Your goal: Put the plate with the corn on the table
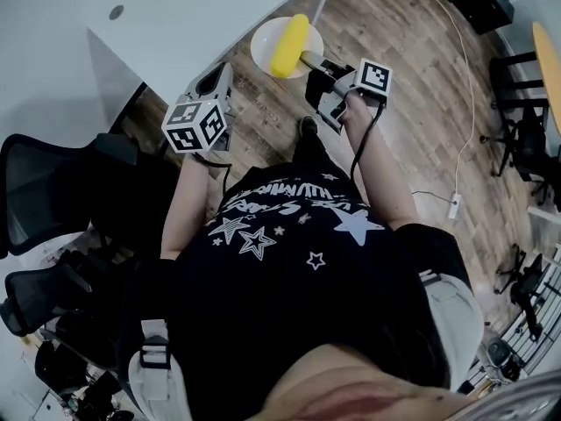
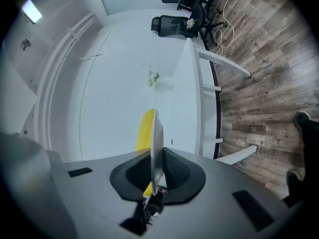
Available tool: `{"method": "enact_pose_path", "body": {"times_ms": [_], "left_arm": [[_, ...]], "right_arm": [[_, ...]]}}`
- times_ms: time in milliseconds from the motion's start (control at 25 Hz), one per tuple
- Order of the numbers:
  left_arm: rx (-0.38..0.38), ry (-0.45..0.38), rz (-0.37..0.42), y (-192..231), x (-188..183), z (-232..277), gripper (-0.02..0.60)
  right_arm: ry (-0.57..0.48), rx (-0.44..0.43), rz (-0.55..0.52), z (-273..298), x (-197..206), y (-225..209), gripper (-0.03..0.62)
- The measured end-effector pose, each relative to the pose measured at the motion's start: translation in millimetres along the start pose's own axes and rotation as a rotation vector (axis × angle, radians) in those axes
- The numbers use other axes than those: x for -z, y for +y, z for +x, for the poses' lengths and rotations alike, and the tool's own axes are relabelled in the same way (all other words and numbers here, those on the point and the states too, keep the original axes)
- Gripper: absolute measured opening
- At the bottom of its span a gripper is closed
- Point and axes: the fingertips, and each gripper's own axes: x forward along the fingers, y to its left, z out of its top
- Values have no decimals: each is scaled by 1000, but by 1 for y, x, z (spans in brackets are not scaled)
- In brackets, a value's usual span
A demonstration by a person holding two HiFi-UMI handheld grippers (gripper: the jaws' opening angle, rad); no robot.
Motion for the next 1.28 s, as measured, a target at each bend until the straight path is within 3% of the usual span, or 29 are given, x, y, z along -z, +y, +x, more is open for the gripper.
{"method": "enact_pose_path", "body": {"times_ms": [280, 680, 920, 1280], "left_arm": [[-65, -24, -58, -3, -42, 110, 6], [-127, -86, -88, -6, -56, 152, 6], [-152, -56, -128, -21, -68, 217, 6], [-163, -23, -165, -8, -70, 257, 6]], "right_arm": [[72, 4, -33, 30, -129, 2, 26], [159, -34, -64, 44, -178, 4, 26], [207, -22, -38, 51, -242, -4, 26], [211, -3, -32, 64, -277, -16, 26]]}}
